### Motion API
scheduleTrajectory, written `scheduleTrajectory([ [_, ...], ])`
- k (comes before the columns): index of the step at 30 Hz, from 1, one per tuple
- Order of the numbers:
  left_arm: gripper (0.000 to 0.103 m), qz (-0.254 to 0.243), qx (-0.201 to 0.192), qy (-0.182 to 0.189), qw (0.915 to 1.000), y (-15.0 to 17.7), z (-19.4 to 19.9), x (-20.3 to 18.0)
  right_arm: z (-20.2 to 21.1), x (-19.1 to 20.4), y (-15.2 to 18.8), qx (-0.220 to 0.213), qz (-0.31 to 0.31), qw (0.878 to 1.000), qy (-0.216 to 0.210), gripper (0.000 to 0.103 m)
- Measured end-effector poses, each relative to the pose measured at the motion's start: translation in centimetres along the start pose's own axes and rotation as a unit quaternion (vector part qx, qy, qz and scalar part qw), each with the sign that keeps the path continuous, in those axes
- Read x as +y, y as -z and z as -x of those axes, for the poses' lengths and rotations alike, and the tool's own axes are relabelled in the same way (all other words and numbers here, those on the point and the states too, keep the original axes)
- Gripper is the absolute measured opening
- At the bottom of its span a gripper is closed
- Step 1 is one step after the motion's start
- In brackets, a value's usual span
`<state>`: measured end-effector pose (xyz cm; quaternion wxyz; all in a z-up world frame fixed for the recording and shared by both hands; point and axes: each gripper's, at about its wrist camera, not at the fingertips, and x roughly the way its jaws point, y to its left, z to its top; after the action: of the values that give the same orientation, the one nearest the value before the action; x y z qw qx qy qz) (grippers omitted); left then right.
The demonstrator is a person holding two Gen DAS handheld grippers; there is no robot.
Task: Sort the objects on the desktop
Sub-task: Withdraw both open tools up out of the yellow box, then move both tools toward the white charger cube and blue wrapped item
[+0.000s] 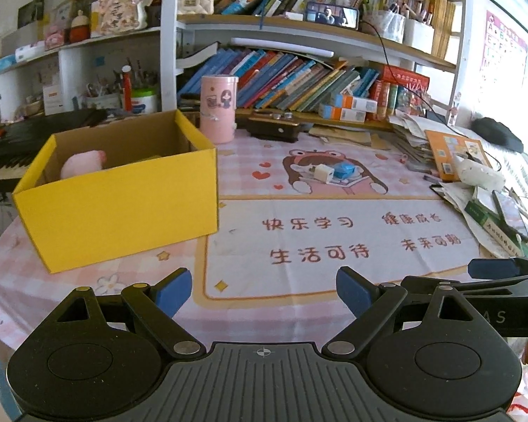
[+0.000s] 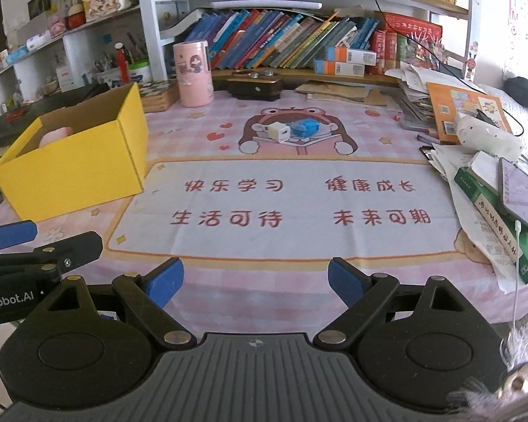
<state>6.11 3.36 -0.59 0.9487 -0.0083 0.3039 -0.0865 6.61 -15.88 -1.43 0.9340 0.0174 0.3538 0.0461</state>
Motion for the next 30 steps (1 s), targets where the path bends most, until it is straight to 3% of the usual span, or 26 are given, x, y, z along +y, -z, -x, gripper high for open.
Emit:
scheduleTrajectory([
  [20,0.091,0.01,0.022,-0.007,0.9997,-2.3,-5.5,-3.8,-4.8,-5.1,-3.2,0.034,0.006,0.999,-0.009,0.089],
  [30,0.091,0.013,0.025,0.001,0.9996,-4.6,-9.9,-7.4,-7.8,-9.7,-6.3,0.041,0.01,0.999,-0.001,0.089],
])
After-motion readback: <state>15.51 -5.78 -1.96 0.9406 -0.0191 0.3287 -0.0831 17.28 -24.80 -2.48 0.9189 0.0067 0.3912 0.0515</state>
